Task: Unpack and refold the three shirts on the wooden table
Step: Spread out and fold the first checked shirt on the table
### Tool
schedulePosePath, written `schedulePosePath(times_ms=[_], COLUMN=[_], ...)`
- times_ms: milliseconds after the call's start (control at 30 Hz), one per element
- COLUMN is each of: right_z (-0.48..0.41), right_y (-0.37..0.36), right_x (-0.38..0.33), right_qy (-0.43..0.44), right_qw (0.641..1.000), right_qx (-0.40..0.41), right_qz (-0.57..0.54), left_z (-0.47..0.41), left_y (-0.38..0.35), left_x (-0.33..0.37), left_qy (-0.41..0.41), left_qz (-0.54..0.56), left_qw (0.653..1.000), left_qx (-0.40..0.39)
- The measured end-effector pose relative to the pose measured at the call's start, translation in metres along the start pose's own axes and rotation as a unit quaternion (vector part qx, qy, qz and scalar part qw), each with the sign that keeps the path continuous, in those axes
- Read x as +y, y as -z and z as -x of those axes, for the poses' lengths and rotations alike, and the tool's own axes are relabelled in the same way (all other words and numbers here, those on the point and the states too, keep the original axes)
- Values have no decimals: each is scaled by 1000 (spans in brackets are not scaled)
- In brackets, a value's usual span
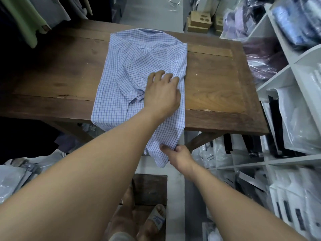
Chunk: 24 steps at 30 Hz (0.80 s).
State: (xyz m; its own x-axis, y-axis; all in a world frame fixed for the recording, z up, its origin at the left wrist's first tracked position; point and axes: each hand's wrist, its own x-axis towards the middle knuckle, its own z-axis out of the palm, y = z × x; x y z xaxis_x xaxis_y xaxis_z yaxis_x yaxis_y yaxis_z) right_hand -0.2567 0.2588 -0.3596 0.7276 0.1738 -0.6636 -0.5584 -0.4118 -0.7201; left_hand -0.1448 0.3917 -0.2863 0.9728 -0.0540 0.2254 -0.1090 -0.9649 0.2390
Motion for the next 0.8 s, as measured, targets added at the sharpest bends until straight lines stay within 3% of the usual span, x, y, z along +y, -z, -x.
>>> schedulePosePath(times_ms=[133, 300, 500, 667, 800], right_z=[-3, -9, -8, -3, -3], right_y=[7, 14, 22, 27, 26], right_x=[-4, 7, 2, -14, -18], right_qy=[48, 39, 57, 101, 81], right_qw=[997, 996, 996, 992, 993], right_qx=[60, 55, 25, 75, 90], right_qz=[16, 52, 58, -31, -3], left_z=[-30, -54, -71, -64, -62], left_y=[-8, -12, -10, -10, -14], left_x=[11, 16, 17, 20, 20], left_qy=[-20, 43, 74, 54, 34], left_qz=[-78, -85, -65, -104, -117], left_qw=[985, 968, 959, 977, 972], left_qx=[-150, -232, -266, -180, -202])
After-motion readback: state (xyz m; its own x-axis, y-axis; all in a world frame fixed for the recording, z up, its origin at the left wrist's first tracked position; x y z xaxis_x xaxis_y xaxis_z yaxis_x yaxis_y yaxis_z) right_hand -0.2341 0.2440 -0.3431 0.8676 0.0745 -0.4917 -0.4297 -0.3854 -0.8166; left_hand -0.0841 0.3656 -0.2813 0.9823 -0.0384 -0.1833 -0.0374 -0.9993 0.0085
